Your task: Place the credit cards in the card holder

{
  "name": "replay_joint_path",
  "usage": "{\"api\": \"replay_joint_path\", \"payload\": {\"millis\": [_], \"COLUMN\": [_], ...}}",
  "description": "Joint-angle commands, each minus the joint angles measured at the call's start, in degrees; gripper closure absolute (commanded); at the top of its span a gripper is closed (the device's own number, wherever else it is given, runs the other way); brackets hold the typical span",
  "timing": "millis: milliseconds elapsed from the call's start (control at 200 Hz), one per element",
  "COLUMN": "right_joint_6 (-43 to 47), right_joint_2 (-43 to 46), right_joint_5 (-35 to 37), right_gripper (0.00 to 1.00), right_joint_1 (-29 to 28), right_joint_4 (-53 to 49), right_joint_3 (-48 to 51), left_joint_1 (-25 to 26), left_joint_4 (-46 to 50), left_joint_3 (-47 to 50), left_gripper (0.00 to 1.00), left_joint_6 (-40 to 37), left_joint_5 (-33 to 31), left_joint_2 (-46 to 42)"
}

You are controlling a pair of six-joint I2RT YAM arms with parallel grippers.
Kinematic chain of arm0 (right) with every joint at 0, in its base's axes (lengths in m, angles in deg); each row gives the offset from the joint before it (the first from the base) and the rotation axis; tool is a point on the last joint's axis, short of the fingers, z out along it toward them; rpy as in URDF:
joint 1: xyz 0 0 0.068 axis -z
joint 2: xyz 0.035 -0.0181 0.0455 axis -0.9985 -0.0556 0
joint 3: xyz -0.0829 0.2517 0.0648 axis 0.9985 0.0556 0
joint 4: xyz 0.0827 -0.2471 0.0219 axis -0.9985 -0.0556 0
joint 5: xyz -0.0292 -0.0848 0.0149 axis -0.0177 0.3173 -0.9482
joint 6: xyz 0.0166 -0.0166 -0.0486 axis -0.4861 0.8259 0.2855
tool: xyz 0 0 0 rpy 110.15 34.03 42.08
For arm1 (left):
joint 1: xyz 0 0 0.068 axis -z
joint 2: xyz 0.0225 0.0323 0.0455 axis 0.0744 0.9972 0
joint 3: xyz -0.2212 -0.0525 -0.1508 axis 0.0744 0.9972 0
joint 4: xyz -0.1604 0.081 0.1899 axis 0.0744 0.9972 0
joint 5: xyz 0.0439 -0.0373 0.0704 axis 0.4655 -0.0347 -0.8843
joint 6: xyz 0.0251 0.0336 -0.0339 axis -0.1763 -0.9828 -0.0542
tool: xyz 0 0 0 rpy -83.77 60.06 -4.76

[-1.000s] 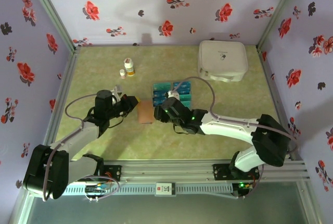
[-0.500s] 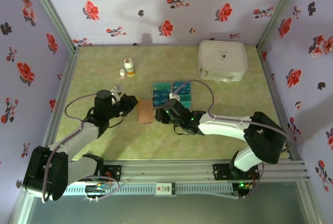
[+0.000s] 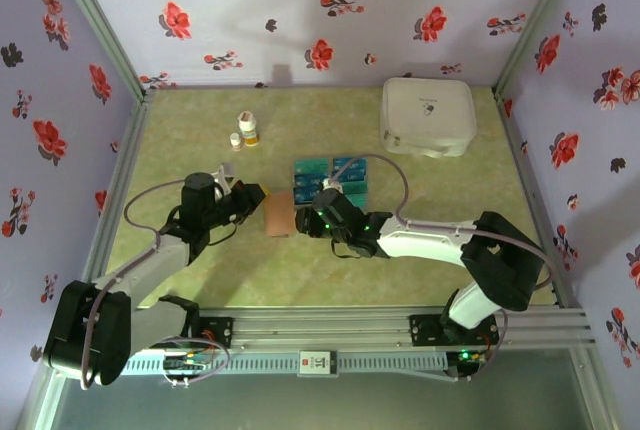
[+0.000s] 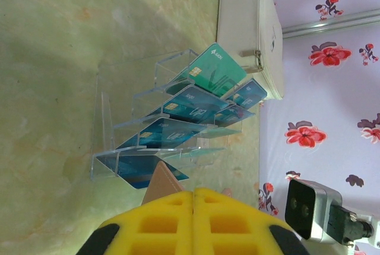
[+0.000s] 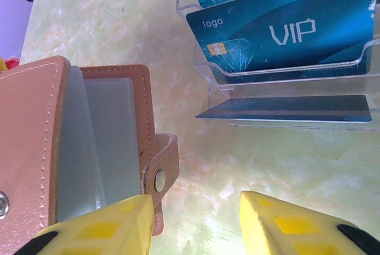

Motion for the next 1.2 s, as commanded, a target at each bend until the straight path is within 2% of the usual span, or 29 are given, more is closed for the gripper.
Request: {"api": "replay_joint_path", "payload": {"millis": [0, 320, 450, 625, 765, 875, 1160, 1195], "right_joint_6": [-0.81, -1.18, -1.34, -1.34, -1.16, -0.77, 0.66, 1.01], "right_joint_2": [2.55, 1.66, 0.1, -1.99, -2.76, -2.28, 4.66, 5.47], "right_joint_5": [-0.53, -0.73, -0.28, -0.52, -1.04, -1.56, -3.45, -3.76], "right_gripper": [0.56, 0.54, 0.56, 0.65, 0.82, 1.0, 1.0, 1.0], "right_joint_1": [0.34, 0.19, 0.32, 0.64, 1.11, 1.31, 0.81, 0.41], "right_joint_4": [1.36, 2.24, 2.83, 3.89, 5.31, 5.63, 3.43, 2.7], "right_joint_3": [0.04, 0.22, -0.04, -0.51, -0.73, -0.74, -0.16, -0.7], "left_joint_1": [-0.34, -0.36, -0.35, -0.35, -0.34, -0.36, -0.77, -0.98], "left_joint_4": [-0.22, -0.21, -0.22, -0.3, -0.73, -1.07, -1.24, -1.56], "left_joint_3": [-1.06, -1.14, -1.16, -0.99, -0.55, -0.21, 1.1, 1.29], "left_gripper": [1.0, 1.0, 1.0, 1.0, 1.0, 1.0, 1.0, 0.94], "left_joint_6": [-1.06, -1.0, -0.94, -0.83, -0.74, -0.7, -3.44, -3.74], "left_joint_5": [-0.16, -0.15, -0.14, -0.16, -0.17, -0.13, -1.35, -1.52], "left_joint_2": [-1.12, -1.13, -1.21, -1.21, -1.05, -0.77, 2.45, 3.09]}}
